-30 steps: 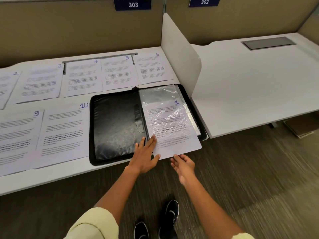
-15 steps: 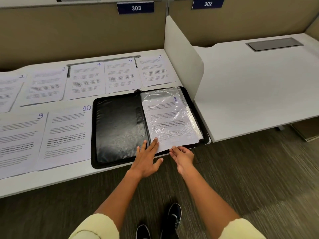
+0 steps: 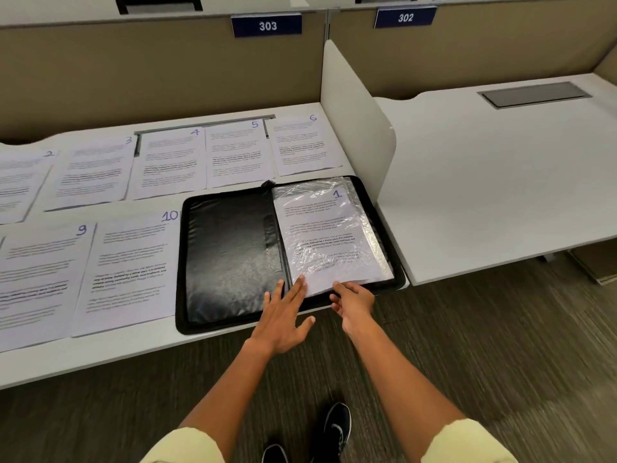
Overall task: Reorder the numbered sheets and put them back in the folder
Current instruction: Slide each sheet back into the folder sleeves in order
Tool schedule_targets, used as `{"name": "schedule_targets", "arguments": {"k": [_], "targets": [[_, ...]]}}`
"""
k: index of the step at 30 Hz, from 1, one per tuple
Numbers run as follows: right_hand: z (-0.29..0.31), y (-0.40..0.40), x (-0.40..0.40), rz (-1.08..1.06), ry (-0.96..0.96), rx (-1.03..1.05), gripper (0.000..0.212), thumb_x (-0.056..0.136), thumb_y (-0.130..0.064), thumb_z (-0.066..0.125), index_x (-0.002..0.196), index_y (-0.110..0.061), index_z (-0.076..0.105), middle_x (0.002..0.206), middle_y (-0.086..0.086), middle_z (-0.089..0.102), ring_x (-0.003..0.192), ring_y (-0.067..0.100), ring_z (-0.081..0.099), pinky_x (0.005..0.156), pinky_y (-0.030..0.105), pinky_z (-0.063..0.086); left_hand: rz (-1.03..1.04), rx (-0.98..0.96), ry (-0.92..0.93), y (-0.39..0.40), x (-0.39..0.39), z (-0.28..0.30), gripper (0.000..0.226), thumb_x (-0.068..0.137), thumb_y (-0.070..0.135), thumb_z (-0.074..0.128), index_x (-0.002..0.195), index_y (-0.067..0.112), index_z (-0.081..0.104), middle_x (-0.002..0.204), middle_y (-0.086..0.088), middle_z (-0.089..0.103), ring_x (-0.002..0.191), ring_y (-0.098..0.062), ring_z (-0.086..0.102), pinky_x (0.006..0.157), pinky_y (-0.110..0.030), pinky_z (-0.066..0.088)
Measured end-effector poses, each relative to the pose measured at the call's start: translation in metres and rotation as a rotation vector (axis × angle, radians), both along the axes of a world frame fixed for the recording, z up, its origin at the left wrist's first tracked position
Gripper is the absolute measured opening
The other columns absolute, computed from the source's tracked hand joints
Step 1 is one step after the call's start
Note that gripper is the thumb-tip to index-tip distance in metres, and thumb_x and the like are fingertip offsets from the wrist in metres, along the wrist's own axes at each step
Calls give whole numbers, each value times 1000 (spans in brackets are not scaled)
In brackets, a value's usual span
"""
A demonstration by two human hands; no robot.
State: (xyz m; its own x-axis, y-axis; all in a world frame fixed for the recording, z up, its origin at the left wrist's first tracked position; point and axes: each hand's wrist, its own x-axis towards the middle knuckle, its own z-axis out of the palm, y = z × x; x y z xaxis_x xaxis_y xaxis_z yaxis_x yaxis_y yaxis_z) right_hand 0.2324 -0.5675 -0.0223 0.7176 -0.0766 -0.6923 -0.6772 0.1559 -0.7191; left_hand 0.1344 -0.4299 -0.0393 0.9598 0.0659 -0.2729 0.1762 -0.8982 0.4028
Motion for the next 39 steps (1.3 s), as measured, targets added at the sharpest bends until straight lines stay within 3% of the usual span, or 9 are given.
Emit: {"name": "schedule_targets", "arguments": {"k": [7,12,19,24,34,36,39], "targets": [[3,11,8,-6,-30,-119,8,90,-7,72,83,-9,70,71,7,70,63,14,64,55,26,49,6,-19,4,-1,-1,-1,82,96,57,40,156,29,-8,160,17,-23,149,-27,-18,119,-55,-6],[3,14,11,1,-45,-98,4,89,-11,75,89,-8,71,80,8,71,61,12,61,52,23,49,6,-15,4,-2,-1,-1,82,96,56,41,156,29,-7,160,17,-24,149,-27,-18,120,-56,-6],[6,24,18,13,-60,-99,6,87,-11,76,87,-10,71,72,7,67,54,12,53,50,23,46,28,-33,3,-2,0,0,82,96,56,41,156,29,-8,159,18,-24,149,-25,-17,120,-53,-6],[5,30,25,23,-50,-119,6,86,-13,78,87,-10,73,79,9,70,58,13,55,58,26,49,28,-33,16,-2,0,1,82,96,57,40,157,29,-7,158,20,-26,149,-24,-19,120,-54,-6],[5,17,23,22,-83,-100,11,89,-19,76,86,-9,72,75,8,70,59,14,56,55,25,50,9,8,3,-3,0,-7,84,92,63,34,156,29,-10,157,19,-30,149,-27,-20,120,-57,-5],[5,12,23,-4,-83,-119,13,91,-21,73,83,-11,73,75,6,71,55,13,55,53,26,50,12,25,-17,-5,0,-7,85,90,64,33,156,29,-7,158,17,-30,149,-28,-19,120,-57,-5],[3,8,23,-18,-67,-143,13,94,-18,69,84,-10,74,75,7,72,50,12,54,49,24,48,82,67,-53,-14,4,-8,78,95,51,46,158,27,7,162,7,-23,151,-30,-7,119,-57,3]]}}
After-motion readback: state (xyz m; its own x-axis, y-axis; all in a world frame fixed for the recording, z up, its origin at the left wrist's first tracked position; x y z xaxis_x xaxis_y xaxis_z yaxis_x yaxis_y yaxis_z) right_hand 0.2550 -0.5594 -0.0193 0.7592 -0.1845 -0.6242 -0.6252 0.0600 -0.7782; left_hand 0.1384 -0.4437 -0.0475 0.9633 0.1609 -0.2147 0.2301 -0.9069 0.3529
